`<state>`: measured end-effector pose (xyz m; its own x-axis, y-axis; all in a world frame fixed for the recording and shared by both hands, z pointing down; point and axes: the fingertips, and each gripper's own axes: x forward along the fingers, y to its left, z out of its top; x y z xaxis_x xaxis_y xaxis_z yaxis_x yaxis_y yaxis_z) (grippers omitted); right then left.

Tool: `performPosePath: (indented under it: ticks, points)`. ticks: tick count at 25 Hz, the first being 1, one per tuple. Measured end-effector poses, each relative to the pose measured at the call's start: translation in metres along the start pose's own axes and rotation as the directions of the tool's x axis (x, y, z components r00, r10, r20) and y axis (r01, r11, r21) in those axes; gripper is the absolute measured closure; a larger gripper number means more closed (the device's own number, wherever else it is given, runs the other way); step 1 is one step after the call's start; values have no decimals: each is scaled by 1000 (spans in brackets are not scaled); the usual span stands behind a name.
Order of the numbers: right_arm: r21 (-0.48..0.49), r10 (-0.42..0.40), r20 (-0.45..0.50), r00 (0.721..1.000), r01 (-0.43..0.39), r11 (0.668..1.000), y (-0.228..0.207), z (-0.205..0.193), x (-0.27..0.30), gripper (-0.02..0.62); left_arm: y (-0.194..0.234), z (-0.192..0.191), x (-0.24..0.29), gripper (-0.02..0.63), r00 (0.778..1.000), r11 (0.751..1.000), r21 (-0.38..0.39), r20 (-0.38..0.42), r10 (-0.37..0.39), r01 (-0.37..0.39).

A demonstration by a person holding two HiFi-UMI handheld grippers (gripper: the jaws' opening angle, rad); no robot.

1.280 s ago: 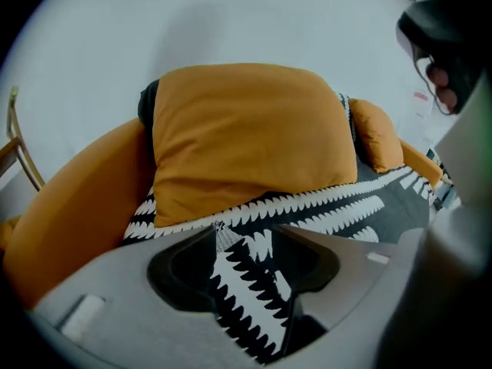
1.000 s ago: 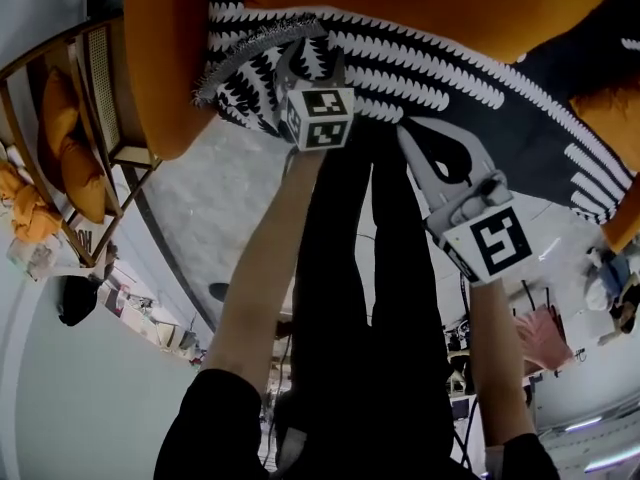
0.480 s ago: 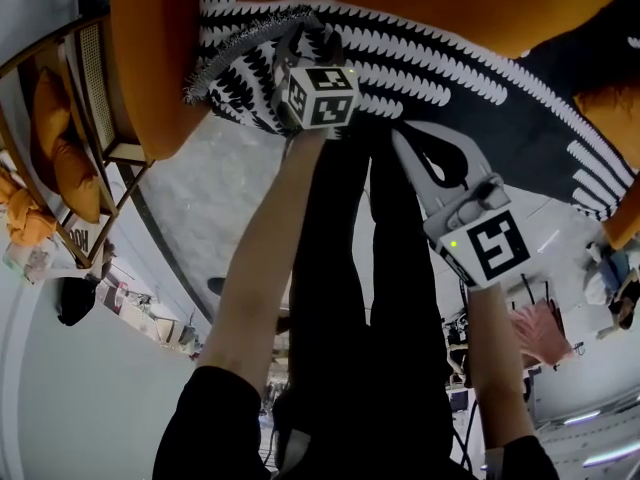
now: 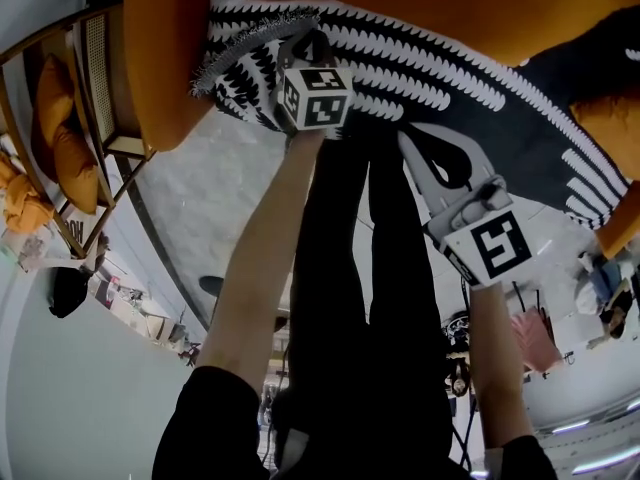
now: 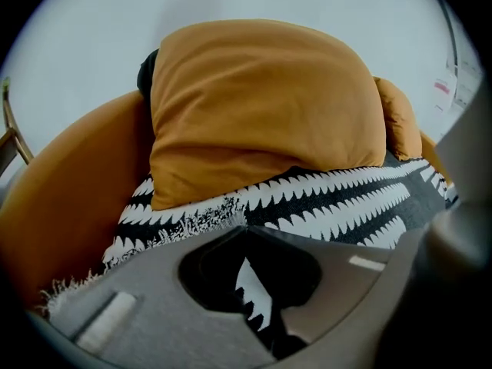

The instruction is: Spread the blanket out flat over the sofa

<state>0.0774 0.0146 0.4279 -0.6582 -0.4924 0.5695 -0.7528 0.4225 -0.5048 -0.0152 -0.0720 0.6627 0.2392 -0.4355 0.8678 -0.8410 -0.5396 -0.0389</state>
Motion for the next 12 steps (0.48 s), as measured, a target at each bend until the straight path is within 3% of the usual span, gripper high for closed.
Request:
performPosePath:
  ticks: [12]
  points:
    - [-48, 43, 8, 999, -43, 998, 22, 1, -16, 592, 0, 6, -44, 591, 999, 997, -71, 53, 13, -10]
